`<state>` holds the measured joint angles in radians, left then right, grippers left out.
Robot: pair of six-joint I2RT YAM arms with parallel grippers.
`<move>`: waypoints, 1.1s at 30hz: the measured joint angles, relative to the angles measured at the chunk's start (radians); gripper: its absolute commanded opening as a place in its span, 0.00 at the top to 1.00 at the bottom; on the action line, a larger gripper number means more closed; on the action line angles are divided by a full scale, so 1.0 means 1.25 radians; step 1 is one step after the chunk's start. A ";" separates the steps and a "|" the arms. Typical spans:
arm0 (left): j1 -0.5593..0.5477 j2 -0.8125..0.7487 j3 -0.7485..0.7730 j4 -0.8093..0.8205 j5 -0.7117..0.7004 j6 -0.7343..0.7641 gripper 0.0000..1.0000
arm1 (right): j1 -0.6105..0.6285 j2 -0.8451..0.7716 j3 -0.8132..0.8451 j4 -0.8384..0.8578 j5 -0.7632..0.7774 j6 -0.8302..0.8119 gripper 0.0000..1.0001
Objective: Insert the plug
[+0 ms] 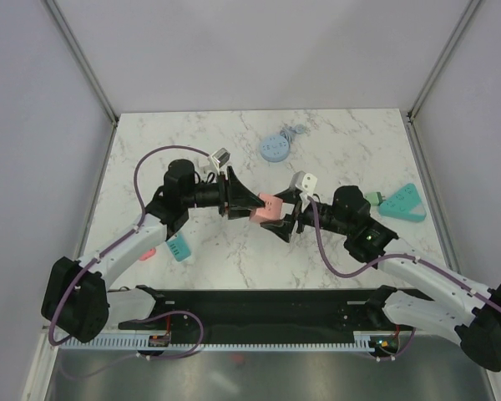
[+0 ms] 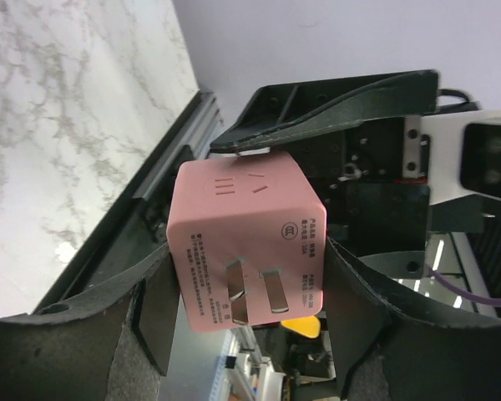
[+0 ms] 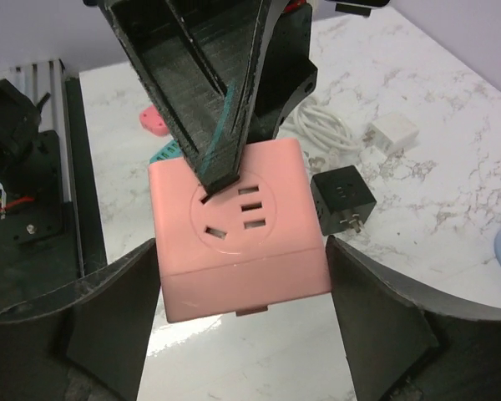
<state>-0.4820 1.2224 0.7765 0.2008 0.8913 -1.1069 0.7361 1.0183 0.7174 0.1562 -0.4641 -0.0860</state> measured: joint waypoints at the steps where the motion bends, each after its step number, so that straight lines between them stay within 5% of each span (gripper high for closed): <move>1: 0.000 0.002 0.000 0.020 0.009 -0.021 0.98 | 0.000 -0.016 -0.021 0.033 0.001 0.020 0.13; 6: 0.000 0.013 0.000 0.140 0.045 -0.137 0.98 | -0.004 -0.055 -0.082 0.171 -0.015 0.107 0.08; 19: 0.003 0.019 -0.004 0.338 0.070 -0.325 0.98 | -0.078 0.020 -0.105 0.500 -0.142 0.298 0.21; 25: 0.005 0.029 -0.013 0.397 0.070 -0.395 0.98 | -0.081 0.057 -0.099 0.549 -0.176 0.312 0.37; 31: 0.004 0.029 -0.028 0.435 0.068 -0.420 0.98 | -0.081 0.056 -0.099 0.556 -0.175 0.312 0.33; 33: 0.004 0.029 -0.034 0.446 0.065 -0.426 0.98 | -0.081 0.056 -0.099 0.556 -0.176 0.312 0.39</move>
<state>-0.4774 1.2587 0.7338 0.7586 0.9722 -1.6398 0.6346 1.0882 0.5938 0.8516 -0.6846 0.3038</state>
